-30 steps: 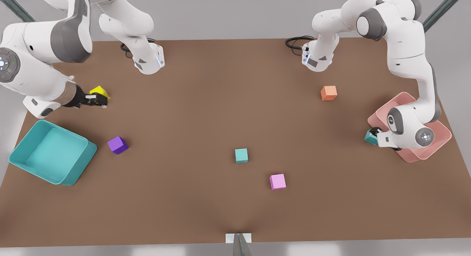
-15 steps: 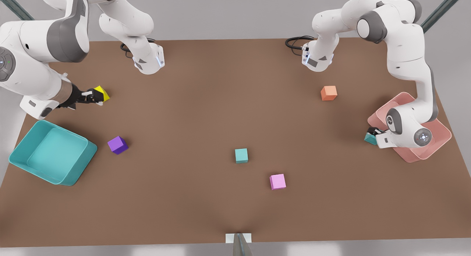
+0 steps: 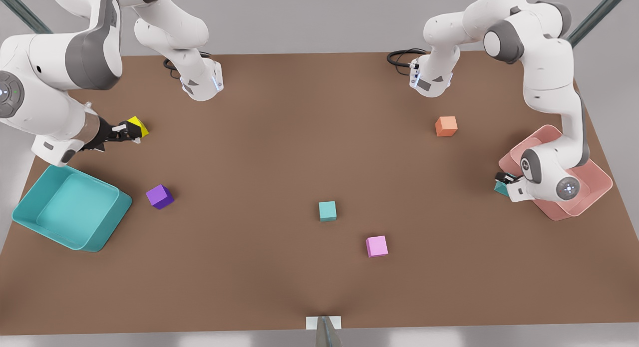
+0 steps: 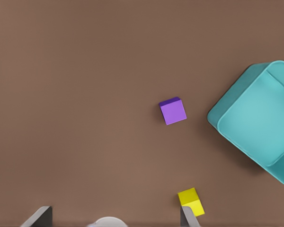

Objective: Stack the two blue cubes on top of each other

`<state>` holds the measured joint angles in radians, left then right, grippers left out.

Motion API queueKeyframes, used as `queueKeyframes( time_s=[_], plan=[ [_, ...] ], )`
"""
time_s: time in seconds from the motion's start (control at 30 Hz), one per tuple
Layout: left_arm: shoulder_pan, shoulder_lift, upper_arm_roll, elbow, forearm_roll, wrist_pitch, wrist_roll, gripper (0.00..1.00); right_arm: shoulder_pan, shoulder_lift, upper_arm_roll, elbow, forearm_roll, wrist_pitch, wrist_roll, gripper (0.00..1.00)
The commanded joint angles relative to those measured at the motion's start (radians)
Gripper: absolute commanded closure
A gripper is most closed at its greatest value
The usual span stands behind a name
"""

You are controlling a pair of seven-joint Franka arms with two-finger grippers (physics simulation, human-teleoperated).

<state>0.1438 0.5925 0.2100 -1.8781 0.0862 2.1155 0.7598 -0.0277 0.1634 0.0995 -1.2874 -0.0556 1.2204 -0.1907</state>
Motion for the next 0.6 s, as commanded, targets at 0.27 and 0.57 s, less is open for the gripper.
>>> queueKeyframes(
  time_s=[0.27,0.57],
  plan=[
    [0.000,0.015,0.000,0.001,0.000,0.004,-0.048,0.49,0.000,0.005,0.000,0.000,0.000,-0.001,-0.056,0.00],
    [-0.243,-0.171,-0.003,0.007,-0.003,0.003,-0.296,0.49,0.000,0.005,0.000,0.000,-0.001,-0.001,-0.056,0.00]
  ],
)
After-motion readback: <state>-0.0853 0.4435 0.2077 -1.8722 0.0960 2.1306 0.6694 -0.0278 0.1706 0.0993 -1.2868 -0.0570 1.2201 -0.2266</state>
